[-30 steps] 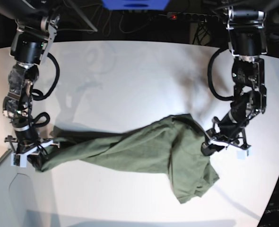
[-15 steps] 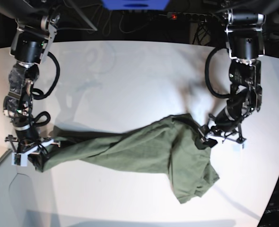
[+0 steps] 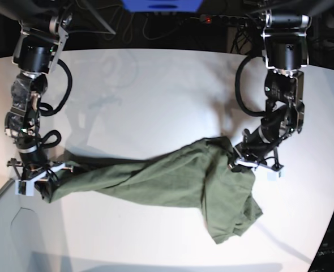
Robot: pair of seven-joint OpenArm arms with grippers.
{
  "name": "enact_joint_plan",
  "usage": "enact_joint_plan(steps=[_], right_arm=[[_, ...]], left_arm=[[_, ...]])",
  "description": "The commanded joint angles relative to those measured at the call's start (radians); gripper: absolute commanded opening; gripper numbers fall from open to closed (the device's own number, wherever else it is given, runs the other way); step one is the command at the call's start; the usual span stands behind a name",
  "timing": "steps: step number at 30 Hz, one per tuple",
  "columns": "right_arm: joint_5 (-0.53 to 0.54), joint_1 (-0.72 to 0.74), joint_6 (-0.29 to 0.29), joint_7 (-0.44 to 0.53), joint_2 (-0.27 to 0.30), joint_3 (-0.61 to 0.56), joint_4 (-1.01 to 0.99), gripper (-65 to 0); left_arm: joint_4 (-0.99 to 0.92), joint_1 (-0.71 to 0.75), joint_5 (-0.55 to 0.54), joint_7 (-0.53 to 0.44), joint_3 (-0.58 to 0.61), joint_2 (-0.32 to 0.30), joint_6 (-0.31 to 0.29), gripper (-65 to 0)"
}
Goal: Layout the t-shirt on the table in an organized manner, then fold the t-shirt properly
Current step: 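Lay the shirt down and move the left gripper along its edge, then release the shirt with the left gripper and raise it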
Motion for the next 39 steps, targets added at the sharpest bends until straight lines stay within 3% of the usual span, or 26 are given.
enact_joint_plan(steps=[1, 11, 23, 31, 36, 39], right_arm=[[0.013, 0.024, 0.0, 0.033, 0.01, 0.003, 0.02, -65.0], [0.011, 0.061, 0.0, 0.031, 0.025, 0.003, 0.025, -65.0], [0.011, 0.094, 0.0, 0.031, 0.032, 0.003, 0.022, -65.0], [0.01, 0.09, 0.0, 0.031, 0.032, 0.003, 0.02, -65.0], [0.01, 0.086, 0.0, 0.031, 0.032, 0.003, 0.02, -65.0], [0.01, 0.084, 0.0, 0.031, 0.03, 0.003, 0.02, -65.0]], left_arm=[[0.063, -0.023, -0.02, -0.013, -0.004, -0.005, -0.013, -63.9], [0.491, -0.029, -0.018, -0.013, -0.007, -0.038, -0.005, -64.9], [0.491, -0.095, -0.02, -0.012, -0.007, -0.059, -0.01, -64.5], [0.622, 0.121, -0.02, -0.012, -0.032, -0.053, -0.011, -64.5], [0.614, 0.278, -0.02, -0.013, 0.012, -0.052, -0.014, -64.4], [0.579, 0.326, -0.02, -0.013, 0.043, -0.052, -0.014, -59.2]])
